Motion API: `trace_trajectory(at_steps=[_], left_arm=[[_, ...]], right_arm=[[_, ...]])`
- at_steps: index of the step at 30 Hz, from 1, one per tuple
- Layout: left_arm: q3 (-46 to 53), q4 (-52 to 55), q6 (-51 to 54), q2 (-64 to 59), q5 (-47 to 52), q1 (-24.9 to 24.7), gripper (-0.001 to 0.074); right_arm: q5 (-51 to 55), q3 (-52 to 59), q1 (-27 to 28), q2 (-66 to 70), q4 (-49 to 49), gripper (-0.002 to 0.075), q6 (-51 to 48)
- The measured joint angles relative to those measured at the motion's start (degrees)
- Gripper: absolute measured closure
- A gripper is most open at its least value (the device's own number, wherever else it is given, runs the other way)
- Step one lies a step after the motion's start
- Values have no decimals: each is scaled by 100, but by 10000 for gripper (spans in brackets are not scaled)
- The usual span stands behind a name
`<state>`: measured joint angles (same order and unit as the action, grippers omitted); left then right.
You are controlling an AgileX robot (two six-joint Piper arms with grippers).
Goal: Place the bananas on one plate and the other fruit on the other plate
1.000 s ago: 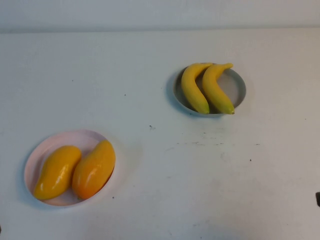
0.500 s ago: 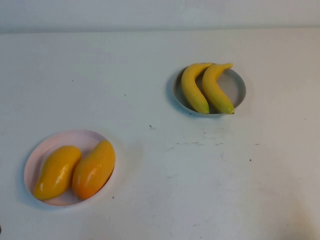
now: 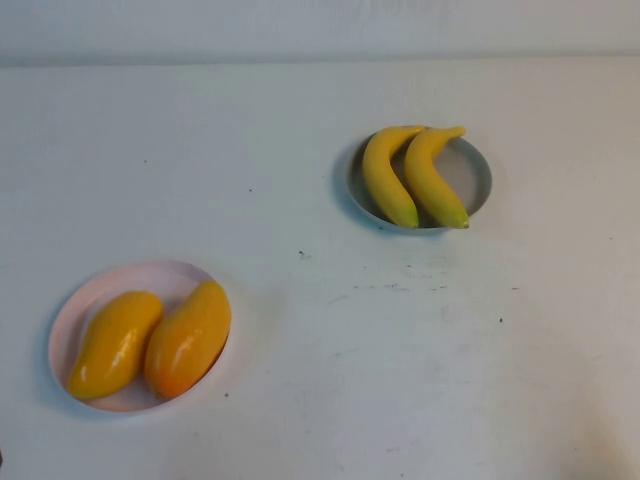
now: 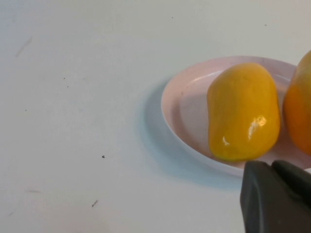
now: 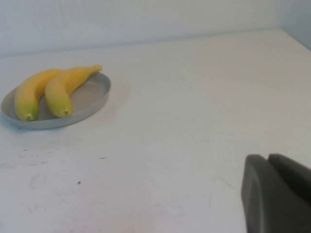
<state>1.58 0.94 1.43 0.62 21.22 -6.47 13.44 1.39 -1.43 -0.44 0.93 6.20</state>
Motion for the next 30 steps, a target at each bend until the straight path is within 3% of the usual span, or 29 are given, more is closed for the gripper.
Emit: trace_trajectory(at_steps=[4,11,30], left_arm=[[0,0,0,0,0,0,737],[0,0,0,0,0,0,736],[0,0,0,0,0,0,737]], right_arm=[[14,0,0,0,29,741,-138],[468,0,0,0,815,741,-1413],[698,0,0,-25,858,741,-1537]])
